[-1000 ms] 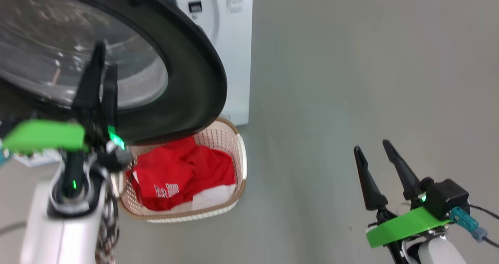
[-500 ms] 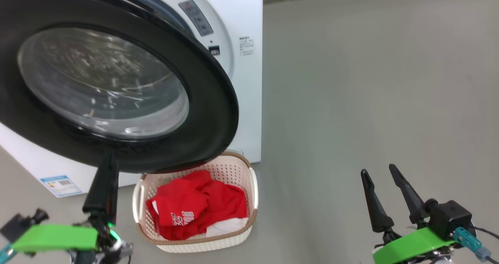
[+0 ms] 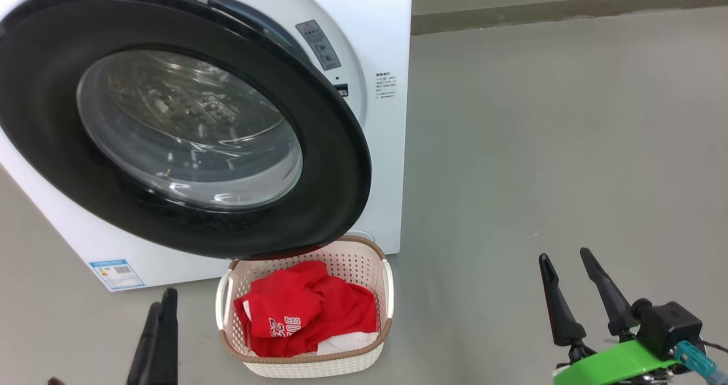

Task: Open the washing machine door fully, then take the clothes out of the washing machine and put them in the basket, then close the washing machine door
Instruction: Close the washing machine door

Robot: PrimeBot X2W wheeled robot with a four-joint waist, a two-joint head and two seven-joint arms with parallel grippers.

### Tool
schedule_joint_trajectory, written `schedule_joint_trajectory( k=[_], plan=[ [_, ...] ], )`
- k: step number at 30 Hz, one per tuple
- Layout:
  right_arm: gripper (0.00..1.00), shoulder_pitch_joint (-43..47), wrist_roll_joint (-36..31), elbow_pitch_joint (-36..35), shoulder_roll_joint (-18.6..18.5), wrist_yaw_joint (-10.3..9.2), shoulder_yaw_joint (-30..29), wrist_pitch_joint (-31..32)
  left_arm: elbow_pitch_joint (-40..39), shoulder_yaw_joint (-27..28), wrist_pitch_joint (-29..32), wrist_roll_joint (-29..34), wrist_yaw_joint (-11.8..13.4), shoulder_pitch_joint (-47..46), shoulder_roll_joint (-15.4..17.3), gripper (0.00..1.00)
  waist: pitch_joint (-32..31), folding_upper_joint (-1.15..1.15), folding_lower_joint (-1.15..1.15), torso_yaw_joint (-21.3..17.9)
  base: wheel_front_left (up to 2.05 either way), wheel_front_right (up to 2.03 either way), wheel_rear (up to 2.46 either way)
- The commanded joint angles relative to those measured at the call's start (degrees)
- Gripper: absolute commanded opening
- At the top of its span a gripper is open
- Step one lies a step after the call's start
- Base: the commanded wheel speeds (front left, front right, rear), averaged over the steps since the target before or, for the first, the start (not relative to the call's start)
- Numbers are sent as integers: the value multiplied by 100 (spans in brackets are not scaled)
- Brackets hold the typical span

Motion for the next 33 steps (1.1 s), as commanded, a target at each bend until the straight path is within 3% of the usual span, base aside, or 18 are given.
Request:
schedule_joint_trajectory(
  k=[1,4,8,16,19,23,33],
  plan=[
    [100,-27,24,-174,-45,37,134,-36,-182,117,-147,287,-41,-53,228,100,-25,0,0,32,0,0,0],
    [100,13,-28,-209,-45,37,124,-36,-76,-51,-311,1095,-42,84,517,100,-50,0,0,68,0,0,0],
    [100,53,-58,-242,-45,37,112,-36,21,-155,-360,2003,-43,146,649,100,-86,0,0,88,0,0,0],
    [100,89,-69,-275,-45,37,113,-36,-57,383,-367,4655,-20,358,219,100,-154,0,0,89,0,0,0],
    [100,91,-62,-277,-45,37,119,-36,44,469,-368,5309,-4,411,45,100,-165,0,0,72,0,0,0],
    [100,95,-48,-295,-45,37,110,-36,108,538,-368,5655,-18,442,-128,100,-157,0,0,58,0,0,0],
    [100,115,-52,-260,-45,37,135,-36,277,763,-368,5614,-41,423,-336,100,-137,0,0,79,0,0,0]
  ],
)
